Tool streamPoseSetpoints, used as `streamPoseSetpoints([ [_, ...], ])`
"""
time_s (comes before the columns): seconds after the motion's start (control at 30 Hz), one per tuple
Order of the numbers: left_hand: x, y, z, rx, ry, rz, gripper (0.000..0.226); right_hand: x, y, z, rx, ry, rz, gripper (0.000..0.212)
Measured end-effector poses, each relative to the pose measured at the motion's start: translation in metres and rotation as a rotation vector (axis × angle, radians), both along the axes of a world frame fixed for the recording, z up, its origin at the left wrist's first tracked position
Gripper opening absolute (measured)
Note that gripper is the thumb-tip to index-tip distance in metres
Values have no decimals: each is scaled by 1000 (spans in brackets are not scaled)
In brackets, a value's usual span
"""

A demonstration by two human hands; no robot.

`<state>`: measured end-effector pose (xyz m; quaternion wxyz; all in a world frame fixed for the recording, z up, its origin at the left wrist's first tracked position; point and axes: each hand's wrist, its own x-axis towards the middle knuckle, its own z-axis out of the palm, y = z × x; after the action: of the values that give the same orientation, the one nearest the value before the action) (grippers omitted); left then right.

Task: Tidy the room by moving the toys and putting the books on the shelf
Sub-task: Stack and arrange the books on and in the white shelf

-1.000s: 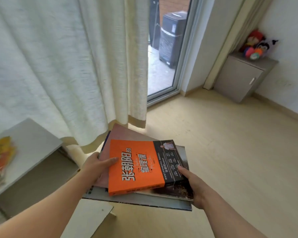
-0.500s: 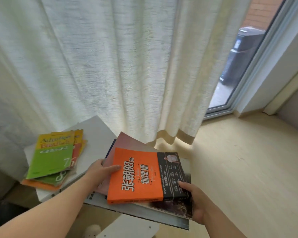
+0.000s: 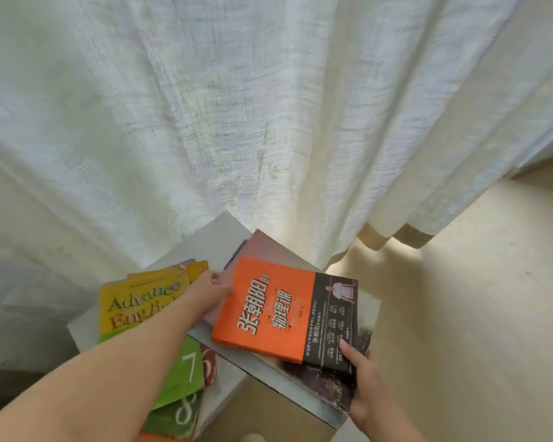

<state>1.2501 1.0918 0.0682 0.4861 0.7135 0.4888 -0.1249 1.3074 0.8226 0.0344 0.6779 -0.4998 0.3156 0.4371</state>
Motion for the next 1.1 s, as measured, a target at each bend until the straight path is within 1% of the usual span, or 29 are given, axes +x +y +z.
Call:
streamPoseSetpoints([
  [0.1,-2,13,-39,67,81,-122,43,-7,16,-32,-65,69,-77,41],
  [0.17,-12,17,-58,214,208,-254,35,-17,20,-50,-115,123,-147,44],
  [0.2,-19,18,-66,305,278,-341,35,-22,22,-59,-138,140,-185,45],
  [0.27,-36,15,-77,406,394,-466,42,-30,23,-65,-156,151,-243,49],
  [0.33,-50,6,-84,380,423,-457,58,-34,26,-68,-163,145,-314,52],
  [0.43,-56,-7,-89,340,437,-461,85,-37,31,-69,-203,115,-390,47],
  [0.5,-55,-12,-92,358,458,-480,98,-36,34,-69,-230,93,-418,60],
  [0.53,-56,-12,-94,389,472,-492,99,-37,34,-69,-230,84,-416,65],
  [0.57,-57,-12,-95,428,484,-515,97,-38,33,-68,-227,73,-402,64],
  [0.63,-59,-10,-98,483,498,-552,93,-44,34,-70,-236,65,-358,51],
  [0.67,-61,-11,-99,495,500,-559,91,-50,38,-69,-260,55,-332,48],
  [0.7,-63,-12,-100,501,503,-559,89,-58,40,-70,-315,49,-299,52],
  [0.77,-63,-16,-103,509,513,-558,87,-71,49,-71,-437,43,-225,67],
  [0.8,-62,-16,-104,515,516,-552,85,-77,55,-68,-460,42,-202,69],
  [0.87,-60,-12,-107,529,515,-517,82,-85,65,-64,-439,90,-195,63],
  [0.93,-57,-6,-108,538,507,-460,80,-87,75,-63,-403,125,-198,47],
  [0.97,-56,-1,-109,536,496,-415,77,-86,80,-62,-385,143,-196,42],
  [1.0,-55,4,-109,530,480,-365,74,-86,90,-60,-354,163,-196,40],
  [1.1,-48,22,-110,497,438,-192,65,-84,118,-60,-280,155,-176,45],
])
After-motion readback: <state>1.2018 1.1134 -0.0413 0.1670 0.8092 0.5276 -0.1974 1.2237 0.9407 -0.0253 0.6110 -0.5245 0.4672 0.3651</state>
